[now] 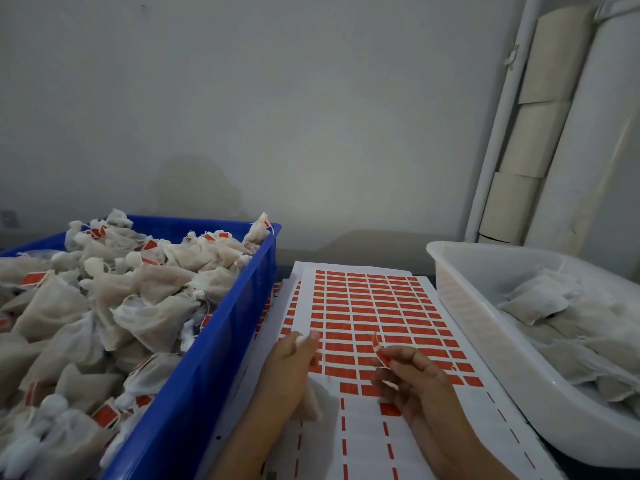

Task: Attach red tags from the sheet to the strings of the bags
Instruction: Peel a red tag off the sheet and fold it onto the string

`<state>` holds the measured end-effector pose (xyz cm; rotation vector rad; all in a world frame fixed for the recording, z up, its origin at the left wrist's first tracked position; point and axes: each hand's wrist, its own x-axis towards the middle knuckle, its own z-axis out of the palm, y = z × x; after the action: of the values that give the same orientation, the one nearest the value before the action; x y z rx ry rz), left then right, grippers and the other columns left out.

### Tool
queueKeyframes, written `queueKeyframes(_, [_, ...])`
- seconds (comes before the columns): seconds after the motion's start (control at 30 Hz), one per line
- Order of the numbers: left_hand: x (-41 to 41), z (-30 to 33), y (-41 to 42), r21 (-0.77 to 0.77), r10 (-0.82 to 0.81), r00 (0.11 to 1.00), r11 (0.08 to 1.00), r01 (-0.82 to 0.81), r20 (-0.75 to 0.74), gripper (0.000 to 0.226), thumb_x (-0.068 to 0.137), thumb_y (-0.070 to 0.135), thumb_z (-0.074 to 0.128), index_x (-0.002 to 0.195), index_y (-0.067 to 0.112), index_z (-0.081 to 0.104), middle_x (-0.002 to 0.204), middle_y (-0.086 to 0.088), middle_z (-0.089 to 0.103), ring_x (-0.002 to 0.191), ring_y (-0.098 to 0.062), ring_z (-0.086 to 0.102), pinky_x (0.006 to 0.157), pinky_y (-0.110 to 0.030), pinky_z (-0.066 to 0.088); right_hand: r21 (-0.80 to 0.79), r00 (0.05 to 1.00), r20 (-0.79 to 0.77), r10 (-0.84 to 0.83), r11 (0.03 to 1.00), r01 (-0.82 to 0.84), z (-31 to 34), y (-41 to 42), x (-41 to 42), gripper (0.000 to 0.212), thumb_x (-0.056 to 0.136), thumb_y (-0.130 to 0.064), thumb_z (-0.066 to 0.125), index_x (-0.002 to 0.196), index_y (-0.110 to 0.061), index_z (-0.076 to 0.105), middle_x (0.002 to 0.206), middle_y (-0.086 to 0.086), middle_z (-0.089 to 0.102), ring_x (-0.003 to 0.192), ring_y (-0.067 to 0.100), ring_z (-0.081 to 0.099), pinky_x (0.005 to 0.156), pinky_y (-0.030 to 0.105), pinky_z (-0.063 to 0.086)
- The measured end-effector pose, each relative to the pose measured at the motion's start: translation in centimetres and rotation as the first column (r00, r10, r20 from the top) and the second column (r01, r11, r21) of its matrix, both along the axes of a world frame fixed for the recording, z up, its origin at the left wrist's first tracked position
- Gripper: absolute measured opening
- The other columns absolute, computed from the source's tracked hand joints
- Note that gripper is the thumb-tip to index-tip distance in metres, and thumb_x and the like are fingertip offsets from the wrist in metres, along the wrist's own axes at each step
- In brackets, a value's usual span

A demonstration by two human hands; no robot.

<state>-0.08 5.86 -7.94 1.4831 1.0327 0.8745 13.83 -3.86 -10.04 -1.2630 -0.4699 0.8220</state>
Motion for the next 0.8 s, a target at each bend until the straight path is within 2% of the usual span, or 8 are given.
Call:
queueKeyframes(0.1, [0.9,-0.5,-0.2,-0.058,-0.020,0.998,0.998,0.016,-0.061,0.021,0.093,0.036,0.048,0.077,0.024,0.054,0.083,0.004,0.063,0.070,-0.011,0.058,0.067,-0.017,0.046,0.041,0.987,0.112,-0.112,0.993,0.108,-0.2,-0.2,-0.2,0.015,0.091,-0.021,0.052,0.087,-0.015,0.066,0.076,-0.003,0.073,0.072,0.021,0.070,0.056,0.026,0.053])
queueKeyframes(0.23, [1.1,-0.7,-0.8,-0.045,-0.036,0.999,0.998,0.034,-0.036,0.026,0.090,0.039,0.052,0.072,0.022,0.060,0.067,0.015,0.062,0.059,-0.006,0.058,0.043,-0.006,0.040,0.109,0.911,0.350,-0.221,0.975,0.195,-0.1,-1.0,-0.6,0.020,0.076,-0.038,0.057,0.085,-0.021,0.062,0.071,-0.014,0.070,0.064,0.011,0.066,0.050,0.015,0.048])
queueKeyframes(0.3, [1.2,-0.6,-1.3,-0.051,-0.064,0.998,0.997,0.064,0.003,0.023,0.089,0.036,0.054,0.073,0.022,0.064,0.065,0.020,0.061,0.055,0.001,0.059,0.039,-0.003,0.039,0.175,0.869,0.420,-0.262,0.963,0.205,0.2,-1.3,-1.0,0.024,0.070,-0.039,0.055,0.086,-0.022,0.061,0.076,-0.016,0.069,0.068,0.006,0.066,0.051,0.009,0.048])
queueKeyframes(0.4, [1.4,-0.5,-1.9,-0.016,-0.110,0.993,0.994,0.111,0.031,0.020,0.088,0.032,0.056,0.074,0.021,0.067,0.069,0.025,0.060,0.055,0.012,0.059,0.043,0.001,0.040,0.235,0.841,0.453,-0.294,0.950,0.206,0.7,-1.7,-1.3,0.024,0.071,-0.037,0.056,0.093,-0.028,0.058,0.081,-0.031,0.066,0.075,-0.001,0.066,0.054,0.007,0.048])
queueKeyframes(0.47, [1.5,-0.6,-2.2,0.054,-0.111,0.994,0.993,0.109,0.025,0.020,0.086,0.034,0.058,0.070,0.025,0.067,0.069,0.029,0.060,0.063,0.007,0.060,0.049,-0.002,0.040,0.248,0.842,0.456,-0.289,0.950,0.192,0.9,-1.8,-1.4,0.026,0.070,-0.036,0.059,0.096,-0.030,0.057,0.080,-0.036,0.064,0.076,-0.006,0.066,0.054,0.007,0.048])
queueKeyframes(0.57, [2.1,-0.8,-3.0,0.164,-0.014,0.999,0.986,0.009,0.030,0.023,0.083,0.036,0.061,0.062,0.029,0.065,0.064,0.029,0.059,0.067,0.000,0.059,0.058,-0.008,0.037,0.252,0.848,0.443,-0.292,0.948,0.195,1.1,-2.0,-1.6,0.027,0.065,-0.038,0.063,0.091,-0.032,0.061,0.077,-0.032,0.066,0.075,-0.005,0.066,0.058,0.009,0.051])
queueKeyframes(0.7, [2.9,-1.5,-4.2,0.167,-0.018,0.999,0.986,0.010,0.049,0.016,0.080,0.037,0.065,0.065,0.030,0.067,0.058,0.035,0.059,0.065,0.010,0.058,0.057,-0.003,0.034,0.274,0.846,0.432,-0.312,0.939,0.207,1.2,-2.2,-1.8,0.012,0.068,-0.030,0.065,0.080,-0.026,0.063,0.075,-0.027,0.068,0.076,-0.005,0.065,0.060,0.006,0.050])
queueKeyframes(0.8, [3.3,-2.0,-4.5,0.099,-0.035,0.998,0.995,0.031,0.045,0.015,0.080,0.040,0.064,0.070,0.030,0.067,0.058,0.037,0.056,0.062,0.015,0.056,0.055,-0.002,0.034,0.282,0.836,0.427,-0.346,0.929,0.240,1.4,-2.3,-1.9,0.012,0.071,-0.034,0.061,0.079,-0.025,0.062,0.079,-0.029,0.067,0.079,0.005,0.067,0.073,0.020,0.053])
